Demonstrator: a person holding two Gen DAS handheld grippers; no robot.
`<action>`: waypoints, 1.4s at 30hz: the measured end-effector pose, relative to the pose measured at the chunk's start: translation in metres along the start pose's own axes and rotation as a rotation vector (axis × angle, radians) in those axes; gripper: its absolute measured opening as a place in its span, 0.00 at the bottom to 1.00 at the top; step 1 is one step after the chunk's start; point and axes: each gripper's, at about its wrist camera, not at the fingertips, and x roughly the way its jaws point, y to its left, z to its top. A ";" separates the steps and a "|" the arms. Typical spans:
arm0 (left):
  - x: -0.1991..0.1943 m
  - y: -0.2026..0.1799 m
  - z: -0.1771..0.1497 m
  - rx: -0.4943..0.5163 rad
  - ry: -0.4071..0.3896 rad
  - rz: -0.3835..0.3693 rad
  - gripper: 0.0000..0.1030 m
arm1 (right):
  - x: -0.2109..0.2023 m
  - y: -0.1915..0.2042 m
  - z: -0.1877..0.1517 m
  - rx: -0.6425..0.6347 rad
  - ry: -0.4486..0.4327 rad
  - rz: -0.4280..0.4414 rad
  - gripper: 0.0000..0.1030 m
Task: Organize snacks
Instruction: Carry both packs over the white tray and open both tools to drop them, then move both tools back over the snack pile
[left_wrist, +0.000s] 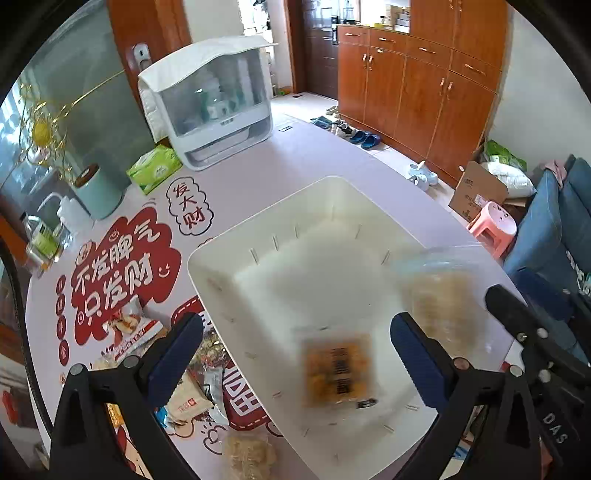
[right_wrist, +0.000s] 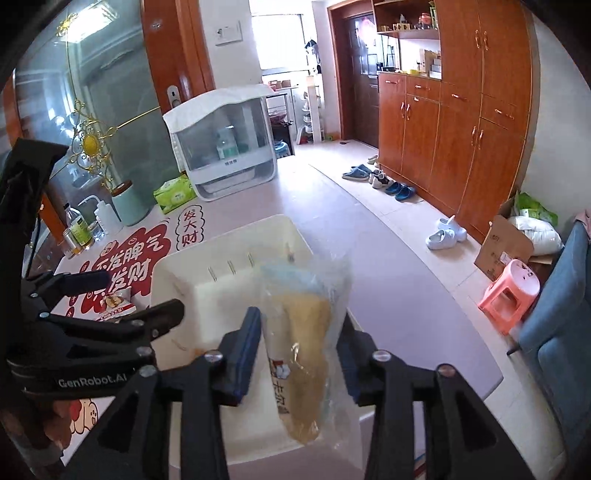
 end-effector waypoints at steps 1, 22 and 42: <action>0.001 0.003 0.000 -0.015 0.005 -0.002 0.98 | -0.002 -0.001 0.000 0.001 -0.010 -0.003 0.45; -0.009 0.028 -0.025 -0.096 0.034 0.049 0.98 | -0.003 0.011 -0.005 -0.030 0.005 -0.017 0.60; -0.021 0.083 -0.069 -0.181 0.073 0.140 0.98 | 0.000 0.062 -0.020 -0.106 0.055 0.027 0.60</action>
